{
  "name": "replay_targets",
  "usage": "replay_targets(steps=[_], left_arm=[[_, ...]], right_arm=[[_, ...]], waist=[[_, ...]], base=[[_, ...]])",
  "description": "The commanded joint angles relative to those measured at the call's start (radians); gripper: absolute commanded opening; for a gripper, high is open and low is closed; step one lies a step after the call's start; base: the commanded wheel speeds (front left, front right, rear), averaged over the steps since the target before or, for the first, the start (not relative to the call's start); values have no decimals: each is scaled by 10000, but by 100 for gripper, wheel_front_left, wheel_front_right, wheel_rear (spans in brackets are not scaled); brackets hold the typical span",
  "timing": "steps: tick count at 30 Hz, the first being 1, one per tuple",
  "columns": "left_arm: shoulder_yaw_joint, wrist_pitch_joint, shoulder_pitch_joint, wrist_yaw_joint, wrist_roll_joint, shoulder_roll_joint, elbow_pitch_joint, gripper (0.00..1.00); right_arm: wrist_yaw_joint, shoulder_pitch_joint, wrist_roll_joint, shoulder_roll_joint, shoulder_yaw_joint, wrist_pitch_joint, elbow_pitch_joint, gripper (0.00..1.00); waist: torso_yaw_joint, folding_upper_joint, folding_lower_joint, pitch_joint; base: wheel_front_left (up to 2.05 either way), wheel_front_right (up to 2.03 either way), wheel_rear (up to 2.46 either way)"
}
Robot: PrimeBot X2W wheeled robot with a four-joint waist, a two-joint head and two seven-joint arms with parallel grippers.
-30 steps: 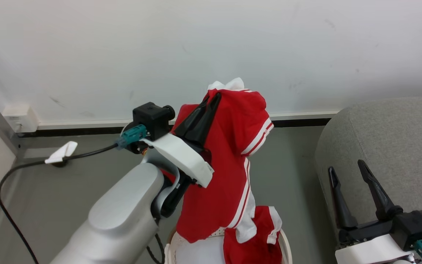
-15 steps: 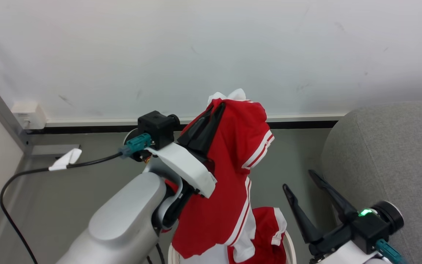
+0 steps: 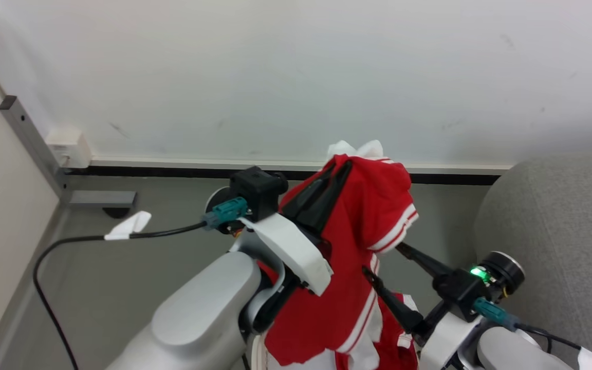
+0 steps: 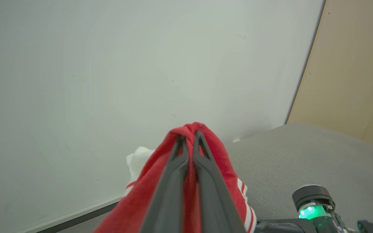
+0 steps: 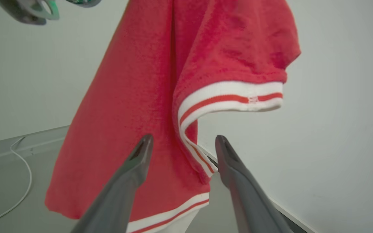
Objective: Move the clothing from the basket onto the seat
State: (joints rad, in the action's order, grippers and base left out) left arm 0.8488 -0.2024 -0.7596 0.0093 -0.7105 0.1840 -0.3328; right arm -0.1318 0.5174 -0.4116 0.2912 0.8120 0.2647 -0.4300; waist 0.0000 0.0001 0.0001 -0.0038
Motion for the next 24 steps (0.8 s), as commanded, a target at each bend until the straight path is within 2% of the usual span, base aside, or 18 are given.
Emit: replay_targets(steps=[1, 5, 12, 16, 20, 21, 22, 23, 24], left_arm=[[42, 24, -62, -41, 60, -49, 6, 0], [292, 84, -73, -163, 102, -255, -63, 0], [683, 209, -108, -310, 164, -564, -166, 0], [885, 268, -112, -383, 151, -717, -182, 0], [1057, 312, -111, -444, 130, -828, -192, 0], [1088, 313, -110, -442, 122, -844, -192, 0], [1107, 305, -109, -447, 109, -854, -191, 0], [1108, 312, -110, -436, 101, -851, -200, 0], [1074, 296, -89, -396, 64, -803, -241, 0]], right_arm=[[21, 253, -189, 51, 302, -7, -166, 100], [21, 900, -875, 95, 1464, -6, -827, 100], [21, 1656, -1950, -187, 2890, -6, -1722, 100], [21, 1925, -2469, -364, 3393, -6, -2184, 100], [21, 2124, -2713, -647, 3438, -6, -2696, 100], [21, 2142, -2762, -699, 3435, -6, -2763, 61], [21, 2163, -2815, -756, 3386, -6, -2815, 5], [21, 2165, -2863, -765, 3346, -6, -2866, 0], [21, 2092, -2963, -801, 3401, -6, -2955, 0]], waist=[[143, -1, -1, -19], [483, -1, -1, -65], [1062, -1, -1, -161], [1360, -1, -1, -231], [1584, -1, -1, -288], [1620, -1, -1, -298], [1645, -1, -1, -302], [1668, -1, -1, -305], [1683, -1, -1, -312]], base=[[0, 0, 0], [0, 0, 0], [0, 0, 0], [0, 0, 0], [0, 0, 0], [0, 0, 0], [0, 0, 0], [0, 0, 0], [0, 0, 0]])
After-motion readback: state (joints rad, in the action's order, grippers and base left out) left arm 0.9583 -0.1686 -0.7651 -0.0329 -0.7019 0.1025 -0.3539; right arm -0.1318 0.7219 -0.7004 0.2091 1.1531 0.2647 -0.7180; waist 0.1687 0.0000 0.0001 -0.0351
